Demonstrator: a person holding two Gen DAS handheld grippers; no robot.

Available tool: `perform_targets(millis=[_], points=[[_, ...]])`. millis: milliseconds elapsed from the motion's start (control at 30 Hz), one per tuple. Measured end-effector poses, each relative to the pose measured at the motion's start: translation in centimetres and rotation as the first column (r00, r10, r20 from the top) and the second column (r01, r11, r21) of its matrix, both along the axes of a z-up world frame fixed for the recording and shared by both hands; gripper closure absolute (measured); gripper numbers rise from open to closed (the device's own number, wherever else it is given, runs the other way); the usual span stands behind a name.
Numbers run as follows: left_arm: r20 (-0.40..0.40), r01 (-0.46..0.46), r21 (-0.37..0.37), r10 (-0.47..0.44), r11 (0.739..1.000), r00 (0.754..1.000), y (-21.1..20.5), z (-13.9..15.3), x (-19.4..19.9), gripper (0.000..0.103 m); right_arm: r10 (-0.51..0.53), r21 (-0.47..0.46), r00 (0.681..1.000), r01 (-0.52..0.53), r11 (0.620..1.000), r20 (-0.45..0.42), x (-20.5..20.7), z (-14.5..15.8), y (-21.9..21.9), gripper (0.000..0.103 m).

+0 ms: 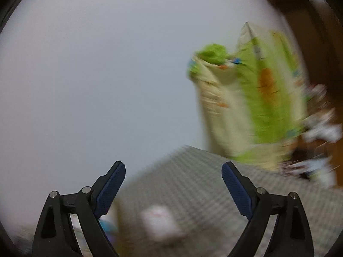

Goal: Organize rigid objects
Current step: 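Swing the right gripper holding the box over the tin and release it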

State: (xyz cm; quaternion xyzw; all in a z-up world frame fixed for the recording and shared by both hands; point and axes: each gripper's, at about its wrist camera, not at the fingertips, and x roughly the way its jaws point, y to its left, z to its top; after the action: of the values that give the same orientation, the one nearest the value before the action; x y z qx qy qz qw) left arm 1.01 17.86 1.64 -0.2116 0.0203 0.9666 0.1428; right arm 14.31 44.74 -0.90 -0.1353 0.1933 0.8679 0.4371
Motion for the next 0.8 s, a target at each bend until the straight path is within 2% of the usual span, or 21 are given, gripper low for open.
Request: perform_targets(millis=[33, 100, 167, 267, 300, 367, 433, 533, 600, 667, 733, 800], points=[[0.007, 0.001, 0.001, -0.001, 1.000, 1.000, 0.0, -0.1, -0.1, 0.001, 0.061, -0.055, 0.996, -0.058, 0.997, 0.068, -1.3, -0.9, 0.8, 0.010], [0.016, 0.008, -0.003, -0.008, 1.000, 1.000, 0.1, -0.2, -0.3, 0.001, 0.167, -0.169, 0.980, -0.146, 0.975, 0.113, -3.1, -2.5, 1.4, 0.012], [0.011, 0.011, -0.014, -0.011, 1.000, 1.000, 0.2, -0.2, -0.3, 0.001, 0.238, -0.205, 0.955, -0.201, 0.958, 0.174, -4.9, -3.3, 1.1, 0.013], [0.007, 0.013, -0.015, -0.012, 1.000, 1.000, 0.4, -0.2, -0.2, 0.001, 0.259, -0.206, 0.919, -0.203, 0.957, 0.299, -6.9, -4.4, 0.8, 0.013], [0.007, 0.014, -0.015, -0.014, 1.000, 1.000, 0.4, -0.2, -0.2, 0.001, 0.268, -0.222, 0.904, -0.201, 0.954, 0.334, -7.4, -4.9, 0.9, 0.016], [0.007, 0.013, -0.018, -0.013, 1.000, 1.000, 0.4, -0.2, -0.2, 0.001, 0.296, -0.270, 0.875, -0.200, 0.942, 0.383, -8.4, -6.1, 1.4, 0.034], [0.009, 0.015, -0.017, -0.015, 1.000, 1.000, 0.2, -0.1, -0.2, 0.001, 0.273, -0.242, 0.868, -0.184, 0.953, 0.415, -8.2, -6.0, 0.4, 0.059], [0.004, 0.004, -0.016, -0.004, 1.000, 1.000, 0.1, 0.0, -0.3, 0.001, 0.269, -0.242, 0.895, -0.189, 0.952, 0.356, -7.1, -5.4, 0.2, 0.059], [0.003, -0.008, -0.012, 0.008, 1.000, 1.000, -0.1, 0.0, -0.5, 0.001, 0.277, -0.174, 0.922, -0.236, 0.956, 0.270, -5.8, -3.6, -1.4, 0.059], [0.001, -0.018, 0.002, 0.018, 1.000, 1.000, -0.6, 0.2, -0.6, 0.001, 0.305, -0.081, 0.935, -0.295, 0.952, 0.182, -4.5, -1.3, -3.7, 0.059], [0.000, -0.030, 0.004, 0.030, 1.000, 1.000, -0.9, 0.2, -0.7, 0.001, 0.372, -0.026, 0.920, -0.371, 0.928, 0.126, -3.7, 0.2, -6.2, 0.059], [0.006, -0.037, 0.003, 0.037, 0.999, 0.999, -1.2, 0.1, -0.9, 0.001, 0.447, -0.023, 0.889, -0.447, 0.894, 0.101, -3.8, 0.2, -8.7, 0.059]])
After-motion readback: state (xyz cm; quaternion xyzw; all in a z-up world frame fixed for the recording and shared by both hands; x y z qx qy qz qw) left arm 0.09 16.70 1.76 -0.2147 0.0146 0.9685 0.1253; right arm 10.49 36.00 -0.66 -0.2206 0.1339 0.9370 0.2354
